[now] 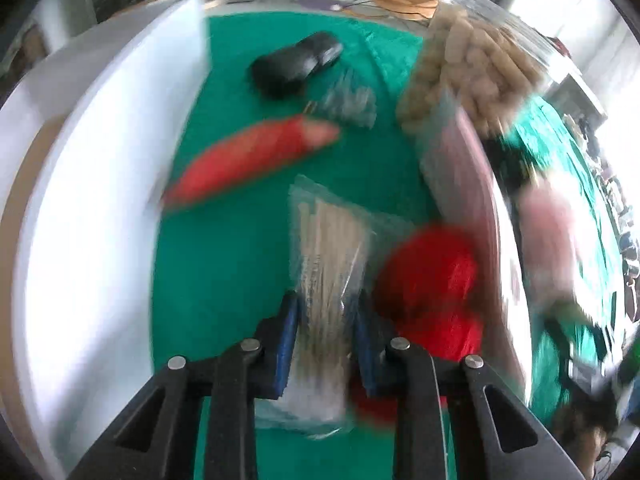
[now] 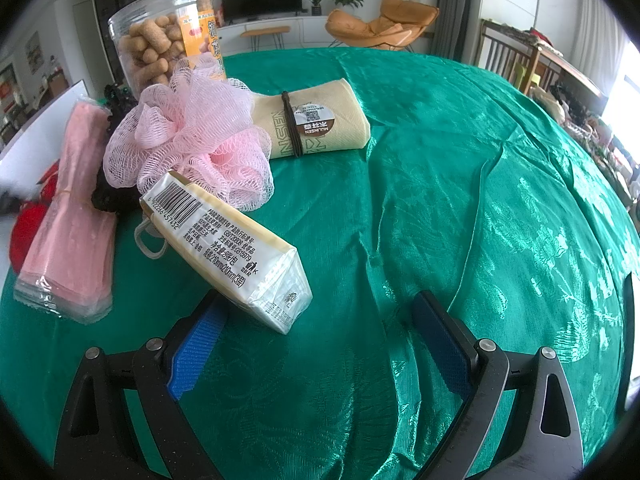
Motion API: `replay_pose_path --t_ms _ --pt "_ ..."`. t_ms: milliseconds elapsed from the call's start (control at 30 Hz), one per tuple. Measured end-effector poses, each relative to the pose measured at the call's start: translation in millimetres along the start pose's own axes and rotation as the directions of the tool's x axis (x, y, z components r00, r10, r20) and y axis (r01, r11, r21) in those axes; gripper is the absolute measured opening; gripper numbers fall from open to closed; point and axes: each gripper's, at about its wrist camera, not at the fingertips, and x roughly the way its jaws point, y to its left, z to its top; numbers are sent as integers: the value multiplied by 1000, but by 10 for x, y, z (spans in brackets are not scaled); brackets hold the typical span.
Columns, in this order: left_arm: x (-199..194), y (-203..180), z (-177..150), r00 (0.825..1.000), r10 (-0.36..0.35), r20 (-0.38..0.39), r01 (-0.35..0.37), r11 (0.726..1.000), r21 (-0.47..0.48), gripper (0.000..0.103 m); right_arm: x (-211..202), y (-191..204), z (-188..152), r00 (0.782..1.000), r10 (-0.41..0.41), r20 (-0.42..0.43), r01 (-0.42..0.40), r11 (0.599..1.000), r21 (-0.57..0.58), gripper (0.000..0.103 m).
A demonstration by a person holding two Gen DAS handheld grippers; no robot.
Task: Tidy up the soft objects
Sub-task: 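Lift the swab bag with the left gripper while the right gripper grasps the cream soap box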
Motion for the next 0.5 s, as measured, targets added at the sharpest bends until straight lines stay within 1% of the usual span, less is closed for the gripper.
replay_pose_path --t_ms 67,100,133,167,200,233,267,300,367,433,500 --pt "-153 -2 -254 999 41 1 -41 999 -13 34 0 0 0 1000 0 0 0 1000 0 95" --pt "-184 -15 -334 999 48 -2 -48 999 -7 49 0 0 -1 1000 0 0 0 1000 0 95" --pt "-213 -52 -418 998 61 1 -61 998 10 69 -1 -1 -1 1000 0 0 0 1000 0 95" --pt "-227 -65 -501 997 76 10 -76 997 30 80 2 -4 -1 1000 0 0 0 1000 0 95" --pt "-232 -109 -584 994 102 44 -104 993 61 88 -1 -1 -2 1000 0 0 0 1000 0 95" --pt "-208 -142 -684 990 120 70 -126 988 84 88 -2 -1 -2 1000 1 1 -1 1000 0 95" --pt "-177 -169 -724 986 144 79 -152 982 108 88 2 -4 -2 1000 1 1 -1 1000 0 95" --pt "-131 -190 -763 984 163 69 -171 977 130 88 -1 0 -2 1000 1 1 -1 1000 0 95" --pt "-48 -235 -830 985 164 59 -171 975 142 88 -2 -1 -3 1000 1 1 -1 1000 0 95" --pt "-22 -265 -1003 986 156 53 -162 976 142 88 0 -2 -4 1000 1 1 -1 1000 0 95" --pt "-49 -247 -1076 987 139 77 -149 980 134 87 -3 0 -5 1000 1 1 -1 1000 0 95"
